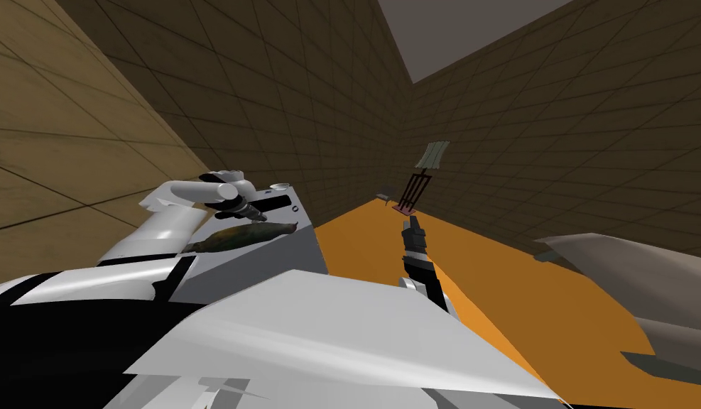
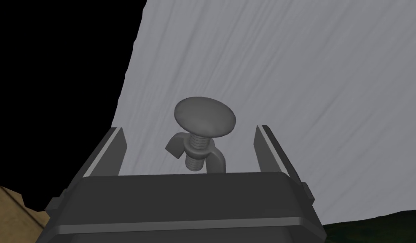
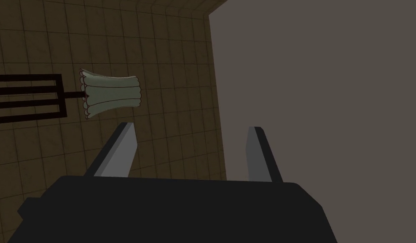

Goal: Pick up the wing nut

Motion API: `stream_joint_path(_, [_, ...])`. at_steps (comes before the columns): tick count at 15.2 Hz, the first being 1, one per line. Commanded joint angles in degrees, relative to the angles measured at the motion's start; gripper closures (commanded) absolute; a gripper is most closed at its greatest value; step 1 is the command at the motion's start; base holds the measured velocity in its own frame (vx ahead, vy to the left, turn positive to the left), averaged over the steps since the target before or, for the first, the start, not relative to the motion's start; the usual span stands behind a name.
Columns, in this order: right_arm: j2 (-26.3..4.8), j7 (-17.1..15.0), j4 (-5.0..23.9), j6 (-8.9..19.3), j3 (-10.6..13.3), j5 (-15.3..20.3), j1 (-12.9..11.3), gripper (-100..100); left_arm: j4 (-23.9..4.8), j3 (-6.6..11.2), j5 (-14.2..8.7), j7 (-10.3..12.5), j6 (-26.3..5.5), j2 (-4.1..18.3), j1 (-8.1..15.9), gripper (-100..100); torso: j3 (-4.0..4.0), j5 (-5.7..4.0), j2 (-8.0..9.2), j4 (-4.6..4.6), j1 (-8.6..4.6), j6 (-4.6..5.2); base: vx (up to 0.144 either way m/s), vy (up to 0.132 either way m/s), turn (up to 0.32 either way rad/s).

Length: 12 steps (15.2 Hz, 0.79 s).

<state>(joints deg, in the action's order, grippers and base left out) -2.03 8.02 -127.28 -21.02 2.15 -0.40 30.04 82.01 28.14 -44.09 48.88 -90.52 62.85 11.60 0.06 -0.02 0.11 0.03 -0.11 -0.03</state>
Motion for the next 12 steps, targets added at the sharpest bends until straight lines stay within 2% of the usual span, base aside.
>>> stream_joint_path(1, [0.00, 0.00, 0.00, 0.00, 0.00, 0.00, 0.00, 0, -2.86, 0.01, 1.01, -2.35, 1.48, 0.08, 1.58, -100, 0.00, 0.00, 0.00, 0.00, 0.00, 0.00, -0.030, -0.033, -0.058])
stream_joint_path(3, [0.00, 0.00, 0.00, 0.00, 0.00, 0.00, 0.00, 0, -4.77, 0.01, 1.01, -2.35, 1.48, 0.08, 1.58, -100, 0.01, 0.00, 0.02, 0.00, 0.00, 0.01, -0.030, -0.030, -0.049])
stream_joint_path(4, [0.00, 0.00, 0.00, 0.00, 0.00, 0.00, 0.00, 0, -6.23, 0.10, 1.85, -4.22, 2.56, 0.18, 2.91, -100, 0.01, 0.01, 0.01, 0.00, 0.02, 0.00, -0.025, -0.037, -0.054])
stream_joint_path(6, [0.00, 0.00, 0.00, 0.00, 0.00, 0.00, 0.00, 0, -8.13, 0.10, 1.85, -4.22, 2.56, 0.18, 2.91, -100, 0.00, 0.00, 0.01, 0.00, -0.01, 0.02, -0.026, -0.035, -0.047])
stream_joint_path(7, [0.00, 0.00, 0.00, 0.00, 0.00, 0.00, 0.00, 0, -9.79, 0.19, 2.69, -6.09, 3.63, 0.28, 4.24, -100, 0.00, 0.00, 0.00, 0.00, 0.00, 0.00, -0.035, -0.041, -0.057])
stream_joint_path(8, [0.00, 0.00, 0.00, 0.00, 0.00, 0.00, 0.00, 0, -11.15, 0.19, 2.69, -6.09, 3.63, 0.28, 4.24, -100, 0.01, 0.00, 0.02, 0.00, -0.02, 0.02, -0.036, -0.045, -0.067])
stream_joint_path(9, [0.00, 0.00, 0.00, 0.00, 0.00, 0.00, 0.00, 0, -12.82, 0.27, 3.53, -7.96, 4.70, 0.37, 5.57, -100, 0.01, 0.00, 0.03, 0.00, -0.03, 0.02, -0.037, -0.051, -0.107])
stream_joint_path(11, [0.00, 0.00, 0.00, 0.00, 0.00, 0.00, 0.00, 0, -14.87, 0.27, 3.53, -7.96, 4.70, 0.37, 5.57, -100, 0.02, -0.01, 0.03, 0.00, -0.05, 0.02, -0.029, -0.037, -0.046])
stream_joint_path(12, [0.00, 0.00, 0.00, 0.00, 0.00, 0.00, 0.00, 0, -16.81, 0.36, 4.37, -9.82, 5.77, 0.47, 6.89, -100, 0.01, 0.00, 0.02, 0.01, -0.01, -0.01, -0.026, -0.034, -0.046])
